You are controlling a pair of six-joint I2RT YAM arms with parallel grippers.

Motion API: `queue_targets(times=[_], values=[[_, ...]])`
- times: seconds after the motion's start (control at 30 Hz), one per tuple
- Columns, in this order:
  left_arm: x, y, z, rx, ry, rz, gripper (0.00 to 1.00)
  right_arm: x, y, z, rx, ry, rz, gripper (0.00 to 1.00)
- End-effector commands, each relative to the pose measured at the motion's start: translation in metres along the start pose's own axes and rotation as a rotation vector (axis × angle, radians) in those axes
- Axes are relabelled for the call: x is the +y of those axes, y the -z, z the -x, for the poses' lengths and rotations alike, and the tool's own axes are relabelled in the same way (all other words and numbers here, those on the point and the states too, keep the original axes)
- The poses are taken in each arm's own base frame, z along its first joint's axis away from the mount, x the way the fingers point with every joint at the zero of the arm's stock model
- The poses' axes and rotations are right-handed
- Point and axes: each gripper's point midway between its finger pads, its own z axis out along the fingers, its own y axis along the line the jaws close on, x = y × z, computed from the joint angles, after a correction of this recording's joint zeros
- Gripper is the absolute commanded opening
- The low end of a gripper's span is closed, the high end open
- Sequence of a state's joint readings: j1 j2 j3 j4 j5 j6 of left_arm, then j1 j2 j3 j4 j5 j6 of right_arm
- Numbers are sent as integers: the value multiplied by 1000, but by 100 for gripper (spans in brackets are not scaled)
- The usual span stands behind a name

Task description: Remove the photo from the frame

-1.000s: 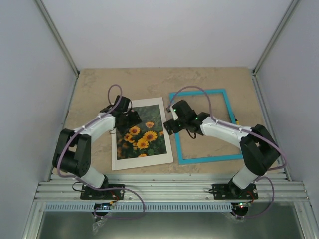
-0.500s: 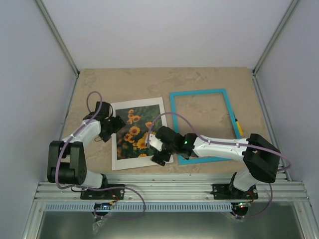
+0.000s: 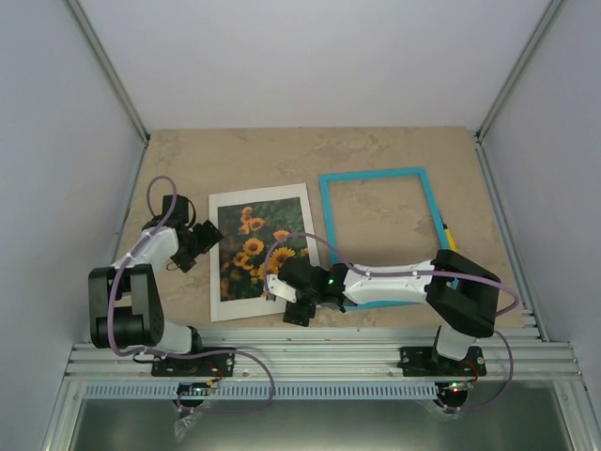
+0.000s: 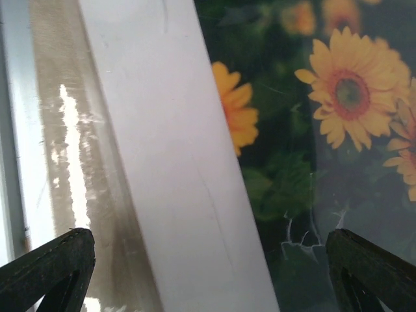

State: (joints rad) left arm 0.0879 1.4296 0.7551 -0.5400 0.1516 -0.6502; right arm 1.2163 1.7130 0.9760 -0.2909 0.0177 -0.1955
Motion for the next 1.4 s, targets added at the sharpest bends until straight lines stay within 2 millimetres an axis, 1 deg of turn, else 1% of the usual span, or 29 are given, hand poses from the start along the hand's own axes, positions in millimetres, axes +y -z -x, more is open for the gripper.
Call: queue_targets(times=[0.0,0.17,0.27,0.53,0.7,0.87,1.03,1.17,1.37], values=[[0,-3,-3,22,-18,-12,100,-10,-11,5,12,32,-63,98],[-2,-4,-5,31,-23,-26,100,-17,-21,-1,19,48,-111,98],[-4,-4,-5,37,-28,-33,100,-26,-25,-4,31,42,-165,98],[-8,-6,-8,65,-44,-54,100,-67,-36,-11,71,-55,-275,98],[-10,-6,-8,72,-54,-63,100,-90,-41,-14,81,-91,-309,98],[-14,-8,-12,95,-63,-80,100,-113,-34,-20,76,-134,-339,98],[-17,-9,-15,114,-63,-102,99,-129,-25,-26,67,-195,-358,98],[-21,-10,-21,145,-55,-133,98,-128,-22,-23,46,-211,-337,98],[-24,-10,-29,178,-37,-170,94,-123,-4,-8,-47,-239,-311,98]])
